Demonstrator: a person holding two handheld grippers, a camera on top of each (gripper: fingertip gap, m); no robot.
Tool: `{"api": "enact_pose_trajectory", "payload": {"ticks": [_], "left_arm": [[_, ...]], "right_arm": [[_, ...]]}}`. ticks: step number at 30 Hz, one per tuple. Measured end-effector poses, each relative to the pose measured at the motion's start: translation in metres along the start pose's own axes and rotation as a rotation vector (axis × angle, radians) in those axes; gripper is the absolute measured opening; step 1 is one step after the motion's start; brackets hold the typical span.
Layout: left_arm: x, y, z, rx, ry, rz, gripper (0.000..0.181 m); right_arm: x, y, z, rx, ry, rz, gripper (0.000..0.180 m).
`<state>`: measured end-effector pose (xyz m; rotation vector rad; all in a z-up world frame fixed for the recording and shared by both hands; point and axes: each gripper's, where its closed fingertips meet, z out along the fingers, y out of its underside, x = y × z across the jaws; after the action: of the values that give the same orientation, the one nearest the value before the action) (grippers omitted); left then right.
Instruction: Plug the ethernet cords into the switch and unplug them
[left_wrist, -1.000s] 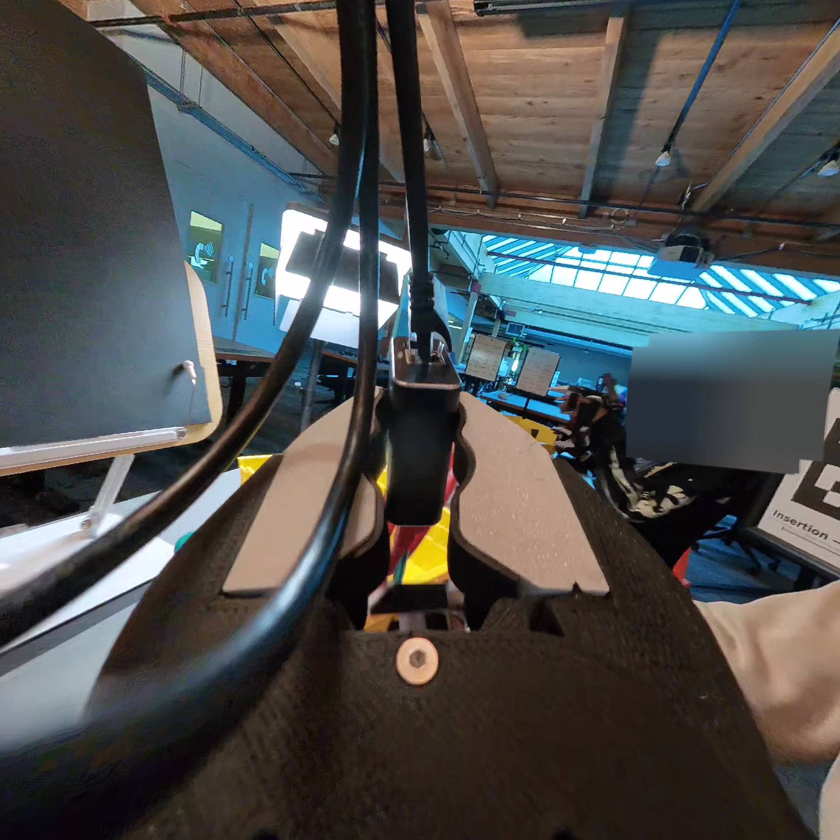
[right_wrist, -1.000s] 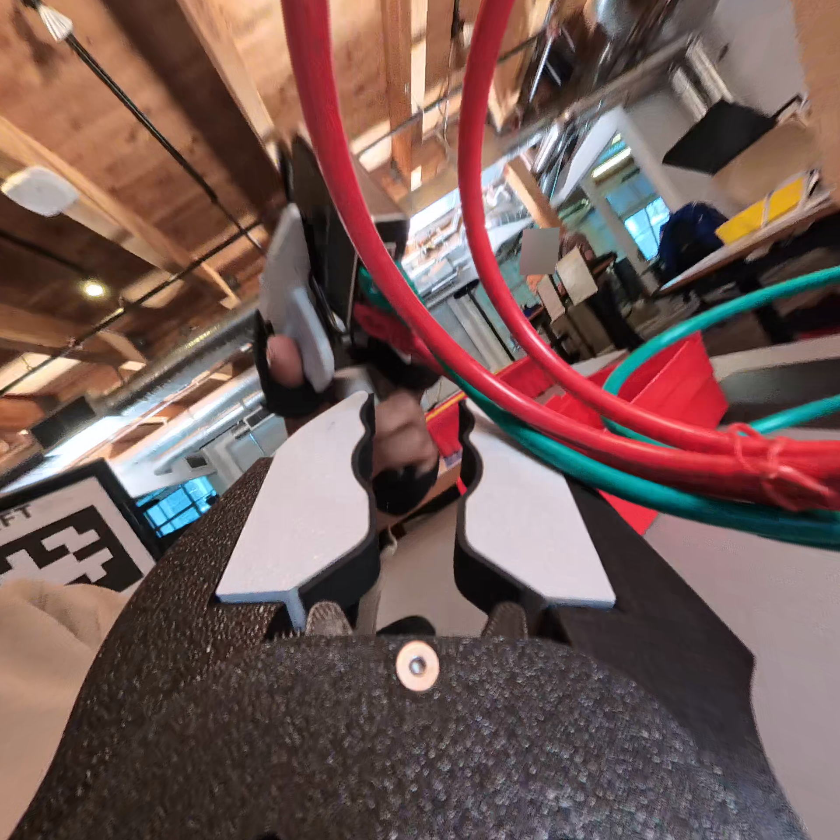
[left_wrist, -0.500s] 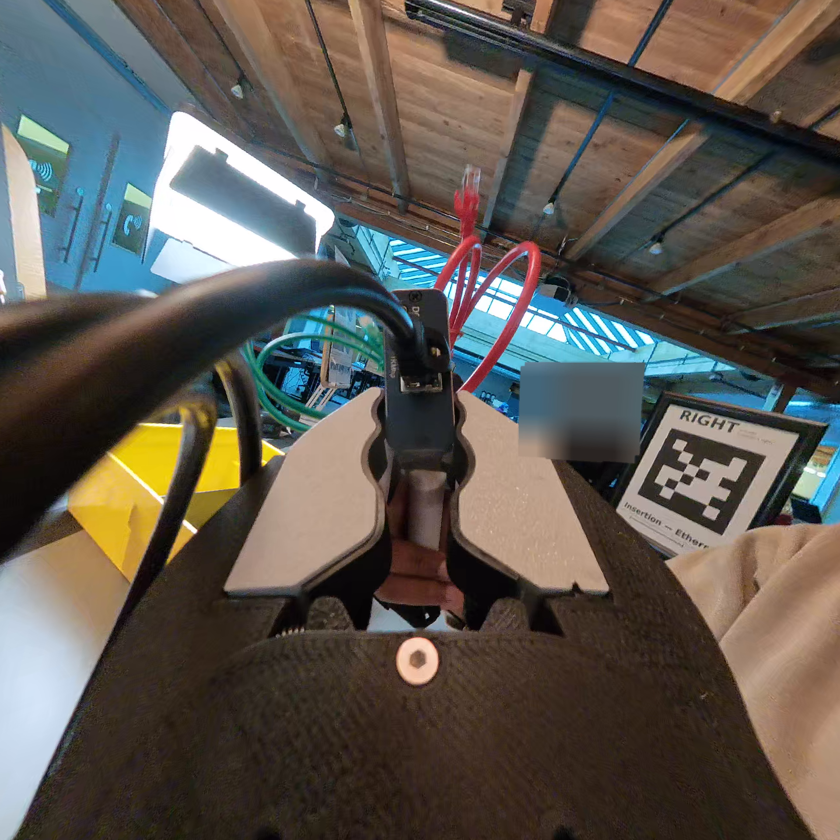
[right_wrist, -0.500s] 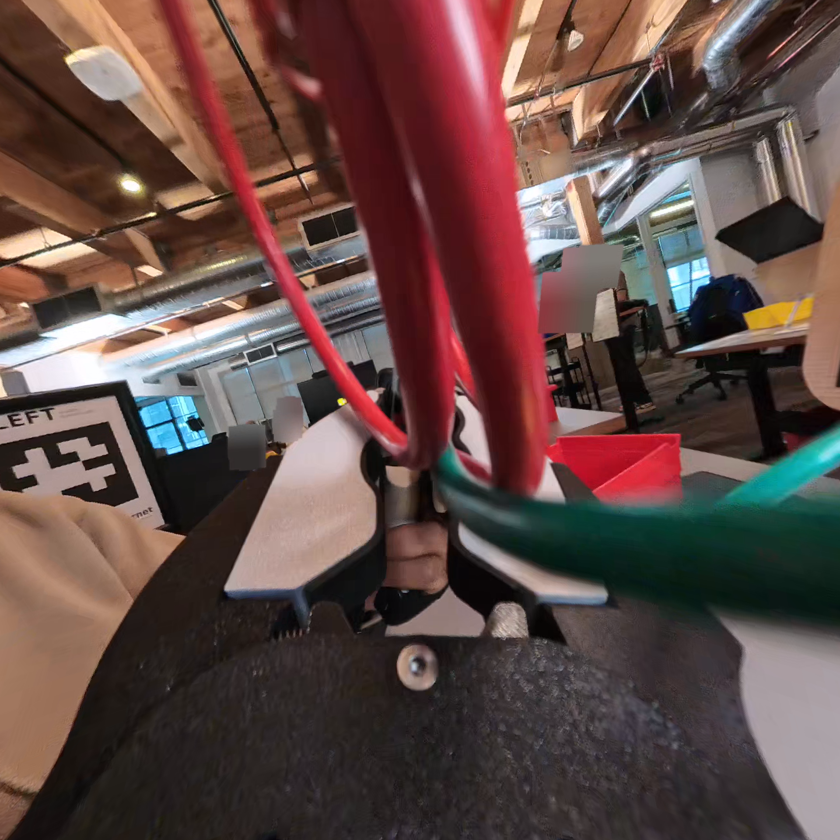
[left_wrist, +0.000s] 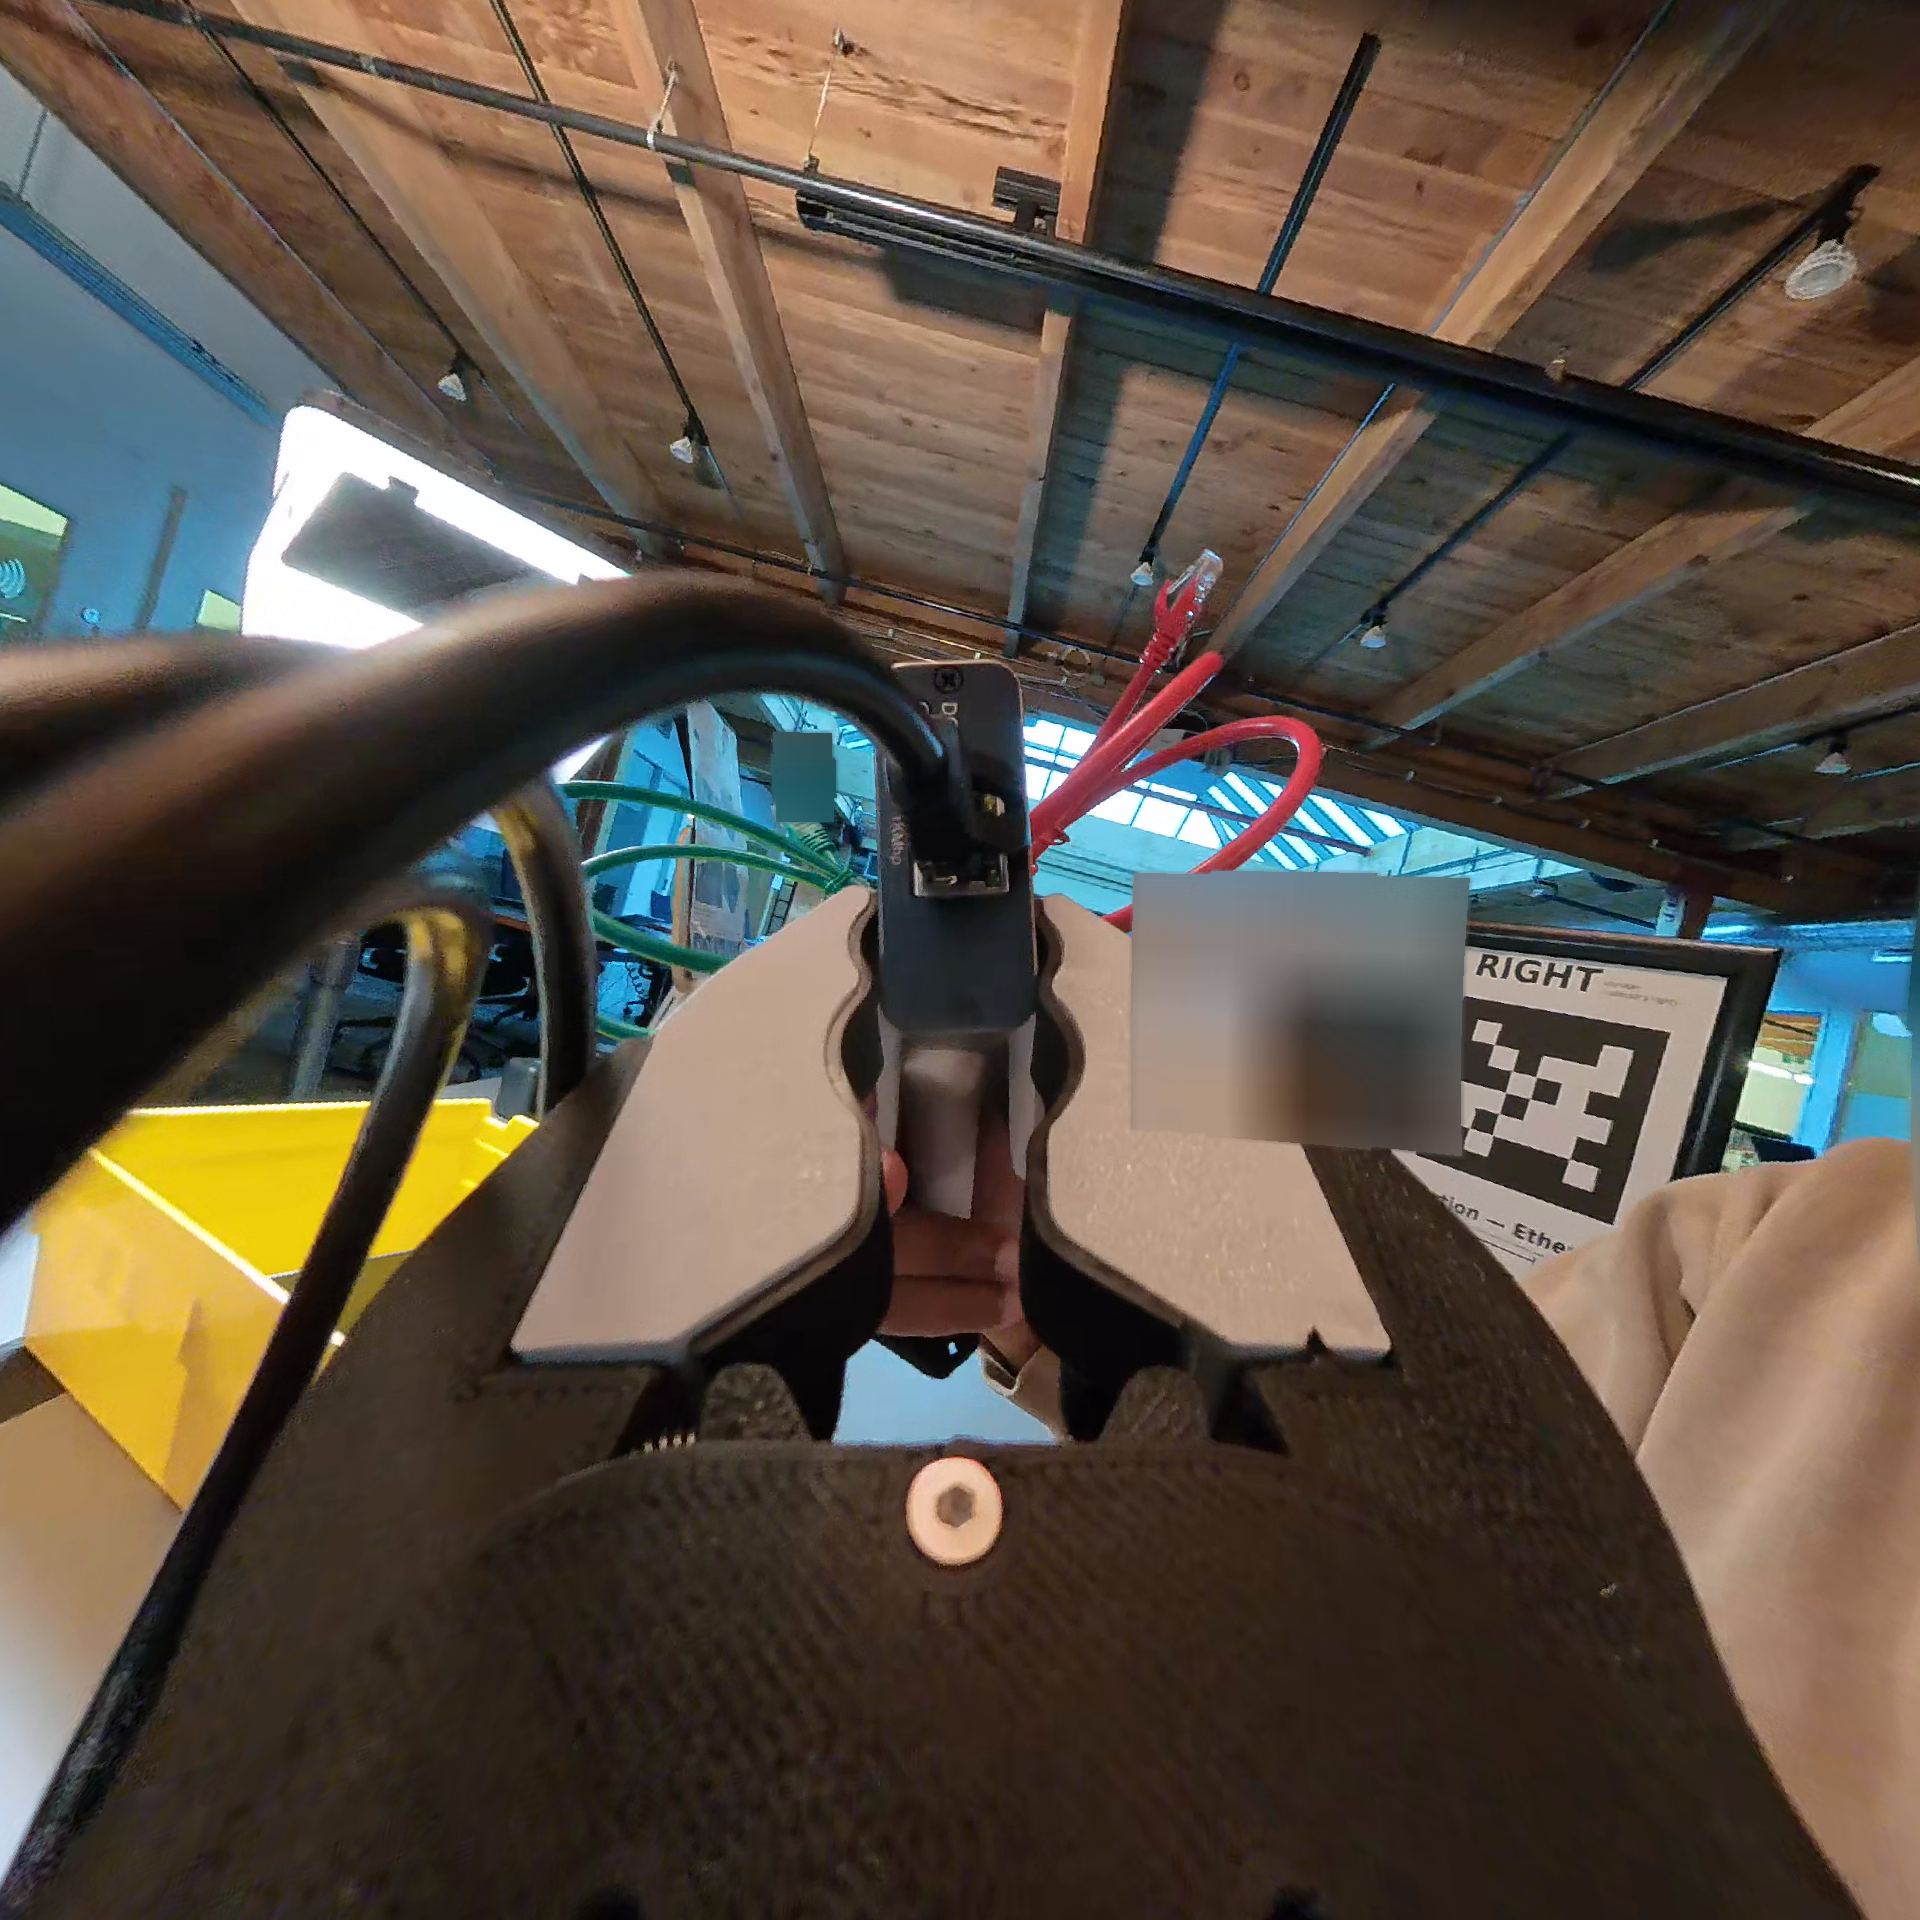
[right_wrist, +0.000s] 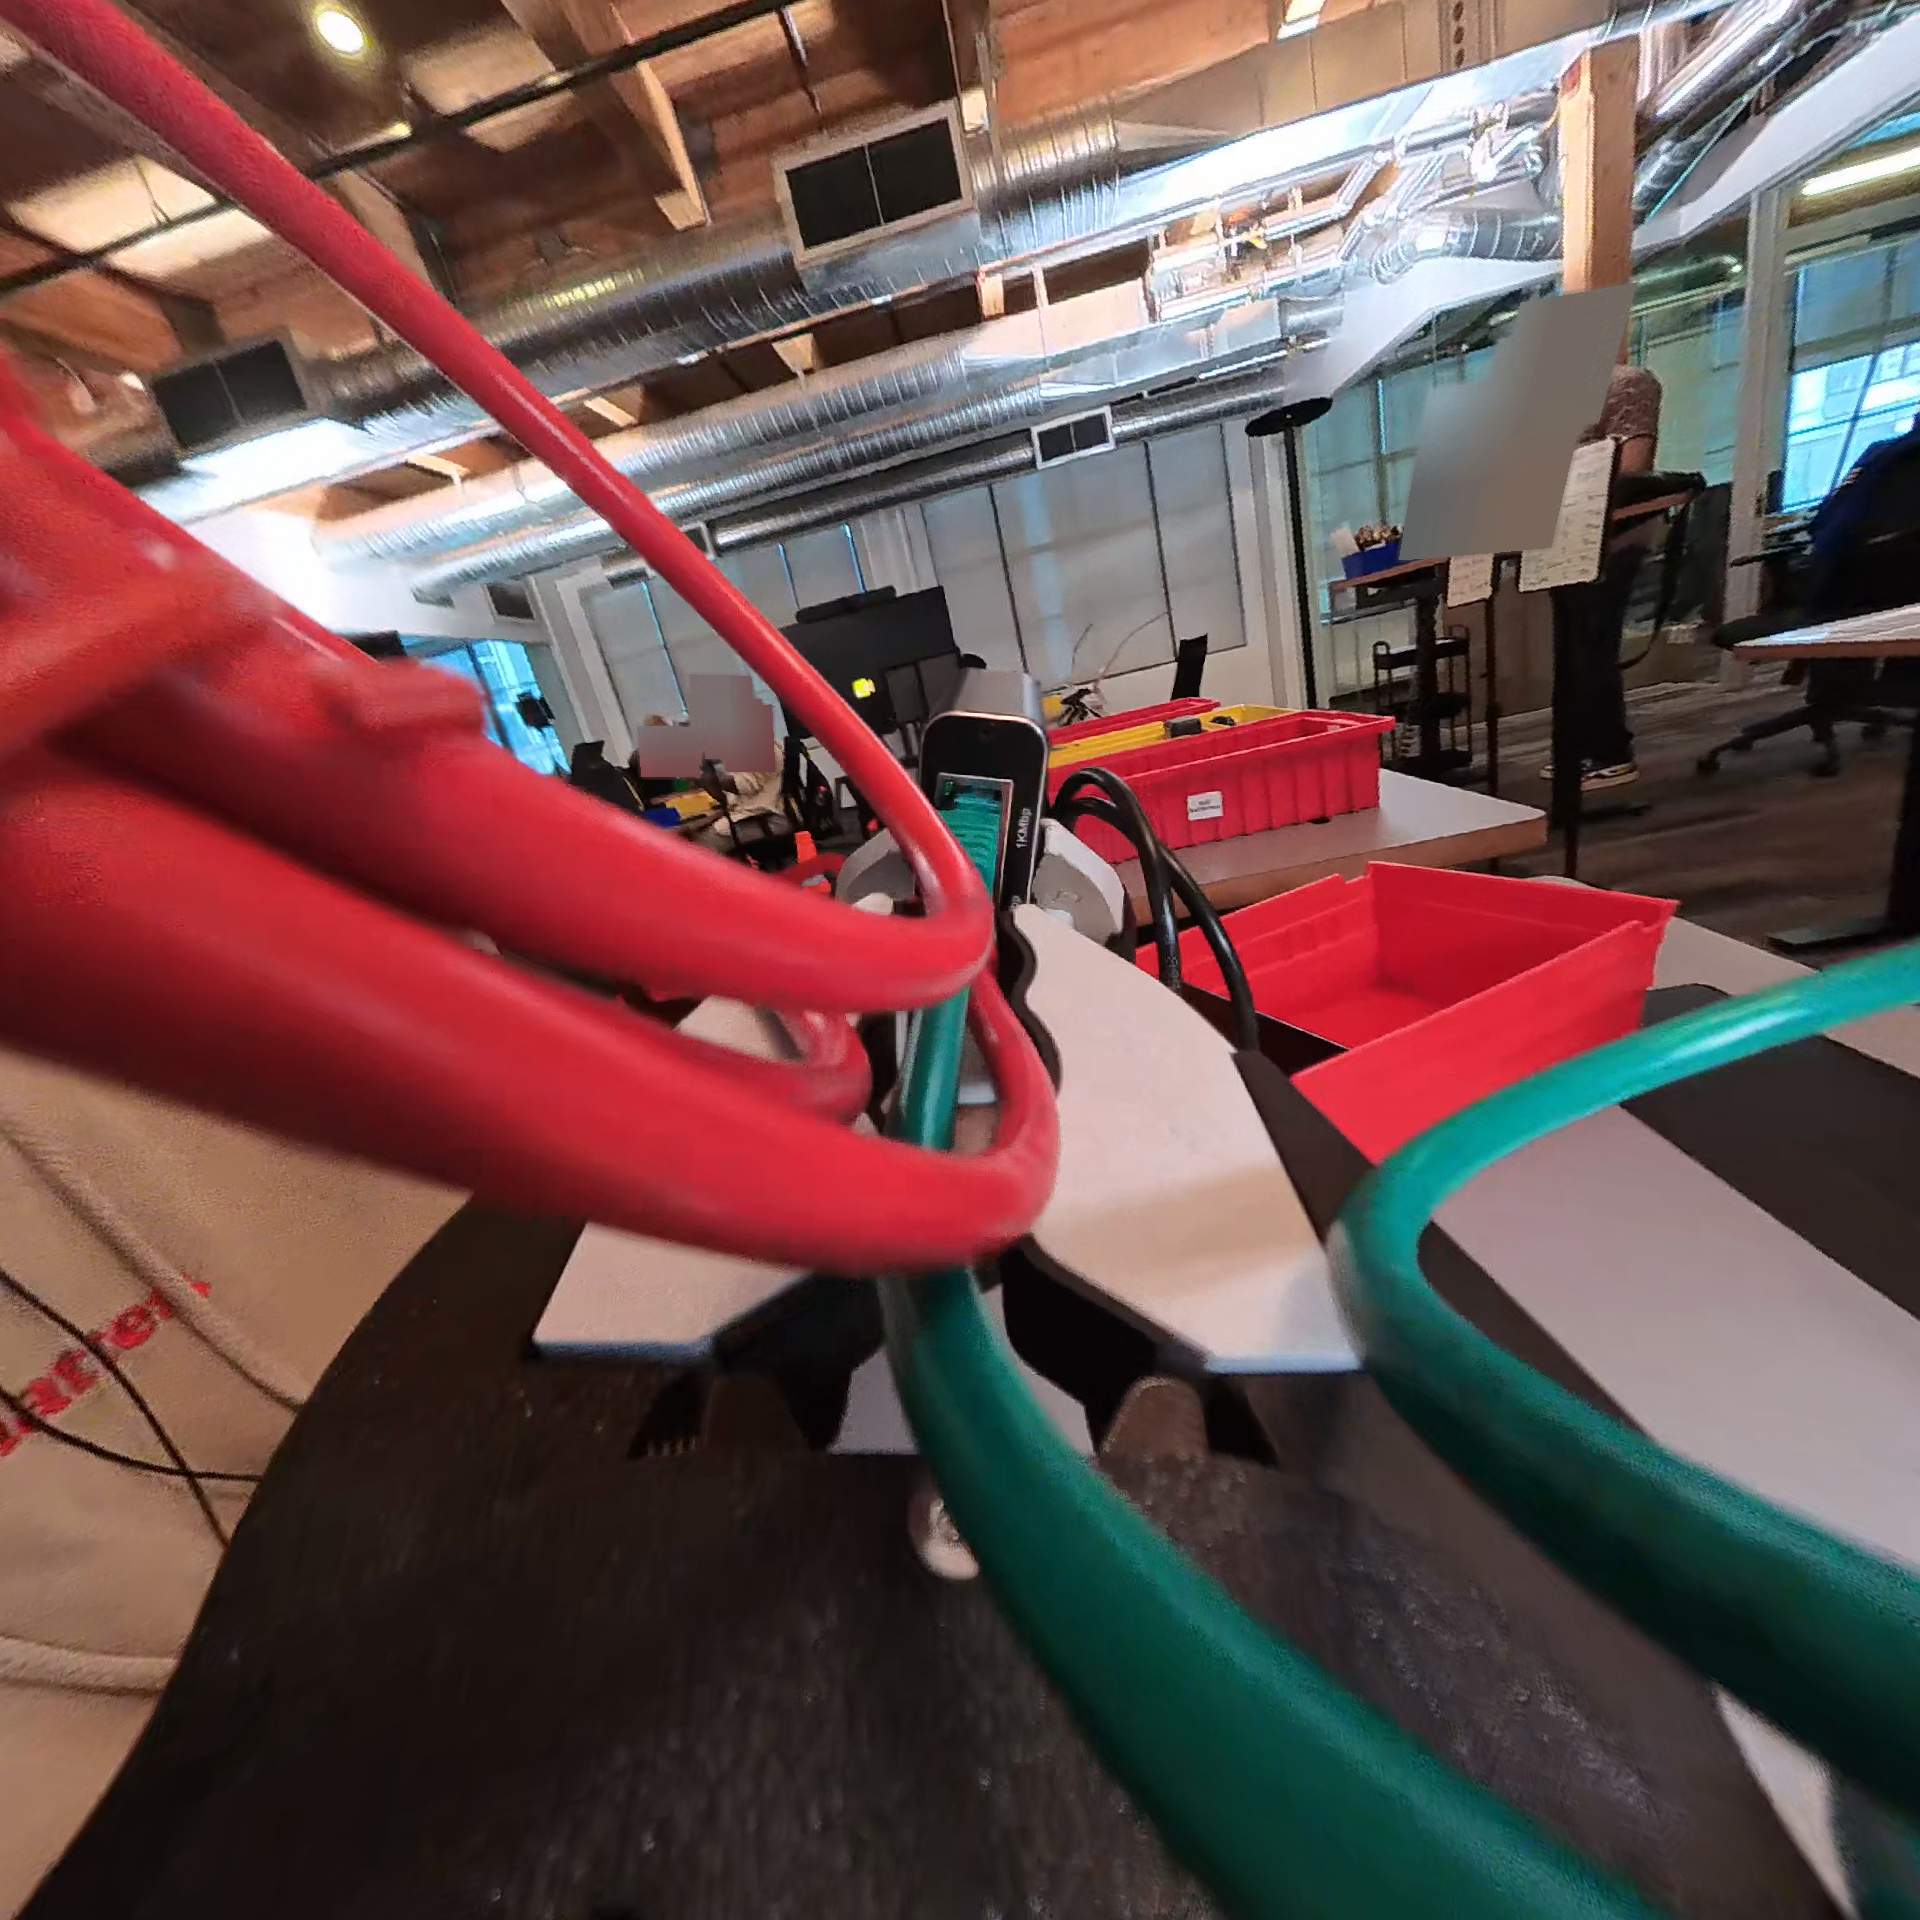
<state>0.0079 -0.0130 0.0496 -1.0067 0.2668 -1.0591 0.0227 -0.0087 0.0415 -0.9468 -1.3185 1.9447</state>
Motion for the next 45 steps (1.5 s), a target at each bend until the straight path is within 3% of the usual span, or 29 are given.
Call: {"api": "enact_pose_trajectory", "payload": {"ticks": [7, 12, 23, 37, 45], "left_arm": [[0.001, -0.001, 0.001, -0.013, -0.025, 0.034, 0.025], [0.002, -0.004, 0.002, -0.024, -0.063, 0.08, 0.025], [0.004, -0.003, 0.001, 0.026, -0.045, 0.045, 0.025], [-0.013, -0.002, -0.005, 0.048, -0.081, -0.064, 0.026], [-0.012, -0.004, -0.005, 0.06, -0.078, -0.039, 0.025]], "right_arm": [[0.0, -0.003, 0.0, 0.01, -0.004, 0.028, 0.015], [0.009, -0.007, 0.0, 0.025, 0.08, -0.005, 0.024], [-0.001, -0.008, 0.0, 0.03, -0.002, 0.041, 0.013], [0.015, 0.002, 0.003, -0.035, 0.167, -0.061, 0.012], [0.015, 0.002, 0.003, -0.036, 0.177, -0.089, 0.012]]}}
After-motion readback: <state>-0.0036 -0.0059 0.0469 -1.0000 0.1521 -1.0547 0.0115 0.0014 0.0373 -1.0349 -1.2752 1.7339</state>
